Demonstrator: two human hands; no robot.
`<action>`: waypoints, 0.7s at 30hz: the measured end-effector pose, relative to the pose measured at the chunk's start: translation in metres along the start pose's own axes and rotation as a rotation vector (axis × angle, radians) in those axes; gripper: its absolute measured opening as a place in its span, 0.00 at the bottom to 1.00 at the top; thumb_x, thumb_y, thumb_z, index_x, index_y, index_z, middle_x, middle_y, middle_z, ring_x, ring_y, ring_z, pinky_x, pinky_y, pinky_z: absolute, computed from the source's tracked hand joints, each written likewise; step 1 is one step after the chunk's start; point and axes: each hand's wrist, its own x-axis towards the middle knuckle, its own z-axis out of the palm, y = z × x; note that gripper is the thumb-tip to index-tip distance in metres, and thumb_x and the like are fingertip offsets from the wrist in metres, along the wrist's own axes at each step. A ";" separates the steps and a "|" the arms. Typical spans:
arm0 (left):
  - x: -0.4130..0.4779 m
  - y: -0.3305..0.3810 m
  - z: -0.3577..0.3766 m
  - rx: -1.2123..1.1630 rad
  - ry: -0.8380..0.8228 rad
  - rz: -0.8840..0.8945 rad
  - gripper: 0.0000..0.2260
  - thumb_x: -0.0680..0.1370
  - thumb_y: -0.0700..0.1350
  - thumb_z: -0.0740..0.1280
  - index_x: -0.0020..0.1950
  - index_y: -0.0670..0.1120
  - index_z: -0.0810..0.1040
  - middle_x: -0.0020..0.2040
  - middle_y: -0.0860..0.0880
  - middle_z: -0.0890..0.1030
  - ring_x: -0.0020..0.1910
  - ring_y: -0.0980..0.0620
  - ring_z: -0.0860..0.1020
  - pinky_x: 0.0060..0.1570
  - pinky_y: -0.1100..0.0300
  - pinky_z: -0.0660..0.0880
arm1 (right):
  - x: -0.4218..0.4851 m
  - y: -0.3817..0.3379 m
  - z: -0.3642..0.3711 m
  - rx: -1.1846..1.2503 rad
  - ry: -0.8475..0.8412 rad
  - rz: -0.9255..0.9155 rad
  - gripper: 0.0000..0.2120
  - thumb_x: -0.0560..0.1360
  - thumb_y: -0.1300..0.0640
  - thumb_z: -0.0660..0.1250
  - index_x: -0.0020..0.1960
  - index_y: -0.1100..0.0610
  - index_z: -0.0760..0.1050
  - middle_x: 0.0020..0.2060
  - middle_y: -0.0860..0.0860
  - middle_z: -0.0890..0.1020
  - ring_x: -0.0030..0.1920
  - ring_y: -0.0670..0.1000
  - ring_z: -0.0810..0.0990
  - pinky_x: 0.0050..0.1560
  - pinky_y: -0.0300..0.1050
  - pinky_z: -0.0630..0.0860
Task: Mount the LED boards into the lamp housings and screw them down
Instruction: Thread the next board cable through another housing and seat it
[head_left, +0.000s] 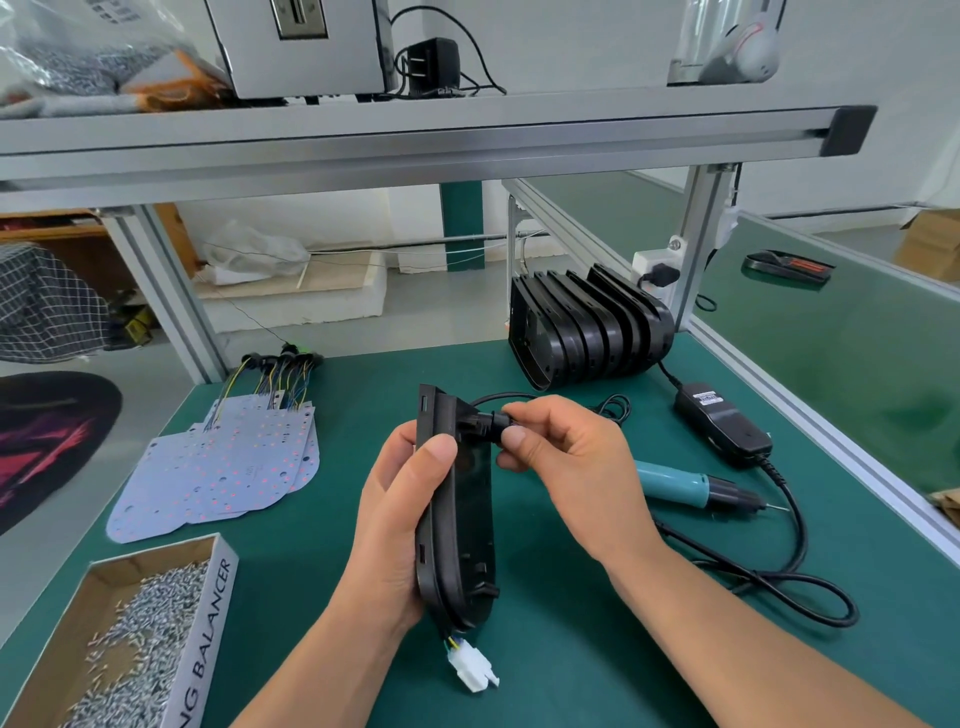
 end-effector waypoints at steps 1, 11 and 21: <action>0.000 0.000 -0.001 0.000 0.000 -0.001 0.26 0.73 0.59 0.76 0.61 0.42 0.78 0.46 0.43 0.76 0.40 0.49 0.74 0.34 0.56 0.75 | 0.001 0.000 0.000 -0.017 -0.008 0.015 0.09 0.81 0.66 0.72 0.55 0.54 0.85 0.44 0.52 0.89 0.42 0.53 0.89 0.47 0.38 0.82; 0.001 0.002 -0.002 0.011 -0.002 0.006 0.28 0.72 0.58 0.76 0.64 0.41 0.77 0.49 0.41 0.77 0.45 0.44 0.71 0.38 0.54 0.72 | -0.001 -0.003 -0.004 -0.086 -0.015 -0.061 0.12 0.81 0.66 0.71 0.56 0.51 0.86 0.43 0.49 0.89 0.41 0.50 0.89 0.48 0.37 0.82; 0.001 0.001 0.000 0.008 -0.012 -0.012 0.28 0.71 0.57 0.77 0.63 0.42 0.77 0.49 0.42 0.80 0.44 0.46 0.75 0.38 0.53 0.74 | -0.003 -0.003 -0.002 -0.205 0.021 -0.151 0.13 0.80 0.65 0.73 0.54 0.47 0.86 0.44 0.44 0.88 0.40 0.48 0.89 0.48 0.36 0.81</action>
